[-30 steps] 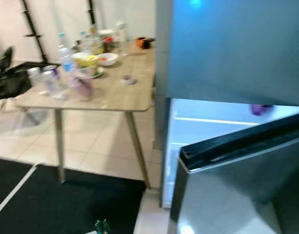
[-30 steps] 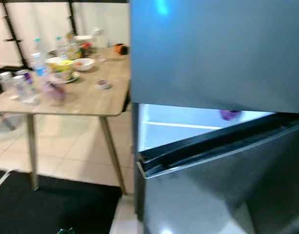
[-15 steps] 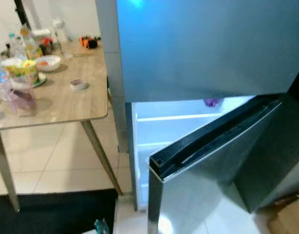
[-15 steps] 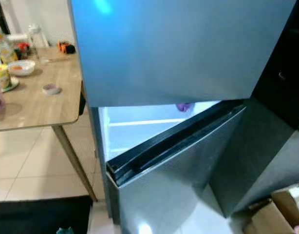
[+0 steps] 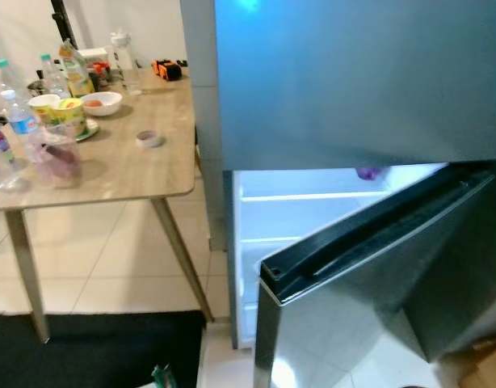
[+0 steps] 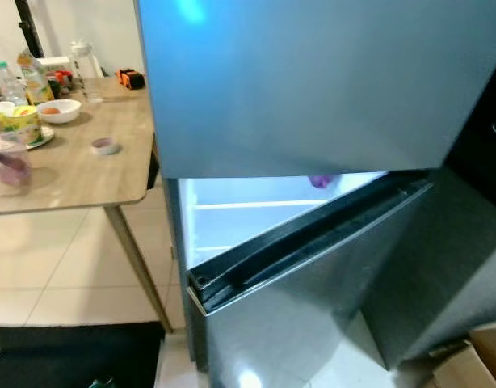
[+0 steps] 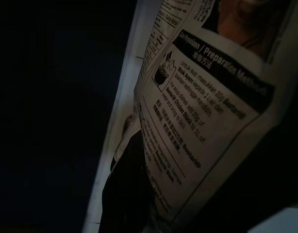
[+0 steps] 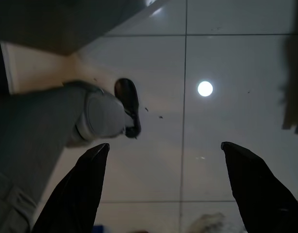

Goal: Restocking fridge

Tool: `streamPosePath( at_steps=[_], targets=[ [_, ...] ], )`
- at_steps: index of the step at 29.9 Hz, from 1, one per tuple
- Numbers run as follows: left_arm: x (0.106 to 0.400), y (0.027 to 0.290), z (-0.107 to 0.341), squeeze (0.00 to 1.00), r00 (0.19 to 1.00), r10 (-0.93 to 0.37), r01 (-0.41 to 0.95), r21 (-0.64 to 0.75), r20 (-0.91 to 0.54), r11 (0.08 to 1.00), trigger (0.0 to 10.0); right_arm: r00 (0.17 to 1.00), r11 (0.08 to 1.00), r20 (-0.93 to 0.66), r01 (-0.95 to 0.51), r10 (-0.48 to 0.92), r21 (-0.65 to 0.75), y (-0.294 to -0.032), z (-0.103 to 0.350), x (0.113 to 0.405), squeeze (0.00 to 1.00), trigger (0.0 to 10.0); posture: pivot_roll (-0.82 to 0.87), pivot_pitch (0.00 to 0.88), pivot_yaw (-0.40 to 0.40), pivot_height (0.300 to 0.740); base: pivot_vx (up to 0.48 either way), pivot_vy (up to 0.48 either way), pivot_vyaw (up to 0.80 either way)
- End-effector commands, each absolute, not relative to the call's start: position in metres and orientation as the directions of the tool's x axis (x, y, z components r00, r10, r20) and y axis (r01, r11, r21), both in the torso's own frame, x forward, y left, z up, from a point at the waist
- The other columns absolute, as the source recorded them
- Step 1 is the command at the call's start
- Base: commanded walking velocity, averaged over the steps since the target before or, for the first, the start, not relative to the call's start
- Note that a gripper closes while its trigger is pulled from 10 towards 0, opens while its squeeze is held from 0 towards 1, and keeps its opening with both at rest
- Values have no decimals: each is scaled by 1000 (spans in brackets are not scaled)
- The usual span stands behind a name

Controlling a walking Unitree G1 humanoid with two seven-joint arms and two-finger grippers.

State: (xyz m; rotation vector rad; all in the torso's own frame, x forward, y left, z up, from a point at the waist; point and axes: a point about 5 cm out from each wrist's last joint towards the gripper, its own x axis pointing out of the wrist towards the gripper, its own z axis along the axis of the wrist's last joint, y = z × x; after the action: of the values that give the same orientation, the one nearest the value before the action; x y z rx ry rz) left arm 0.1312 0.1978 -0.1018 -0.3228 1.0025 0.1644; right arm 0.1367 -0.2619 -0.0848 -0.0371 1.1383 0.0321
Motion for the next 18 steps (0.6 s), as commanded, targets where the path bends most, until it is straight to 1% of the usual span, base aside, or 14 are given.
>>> streamPosePath(
  at_steps=[1, 2, 10, 11, 18],
  targets=[
    [131, 200, -102, 0, 526, -7, -281, -182, -850, 942, 10000, 389, 999, -921, -38, 2, -14, -263, -88, 127, 0, 10000, -80, 30, -15, 740, 0, 0, -800],
    [131, 200, -102, 0, 526, -7, -281, -182, -850, 942, 10000, 389, 999, -921, -38, 2, -14, -263, -88, 127, 0, 10000, -80, 30, -15, 740, 0, 0, -800],
    [132, 201, -101, 0, 528, -4, -283, -180, -849, 942, 10000, 403, 999, -915, -43, -1, -20, -262, -88, 128, 0, 10000, -81, 30, -13, 740, 0, 0, 0],
    [133, 200, -101, 0, 528, -4, -282, -180, -849, 942, 10000, 404, 998, -915, -53, 6, -17, -261, -88, 129, 0, 10000, -81, 30, -13, 740, 0, 0, -400],
    [132, 202, -101, 0, 525, -2, -284, -177, -851, 943, 10000, 403, 999, -915, -45, 21, 3, -258, -89, 128, 0, 10000, -80, 31, -11, 740, 0, 0, -800]
  ],
)
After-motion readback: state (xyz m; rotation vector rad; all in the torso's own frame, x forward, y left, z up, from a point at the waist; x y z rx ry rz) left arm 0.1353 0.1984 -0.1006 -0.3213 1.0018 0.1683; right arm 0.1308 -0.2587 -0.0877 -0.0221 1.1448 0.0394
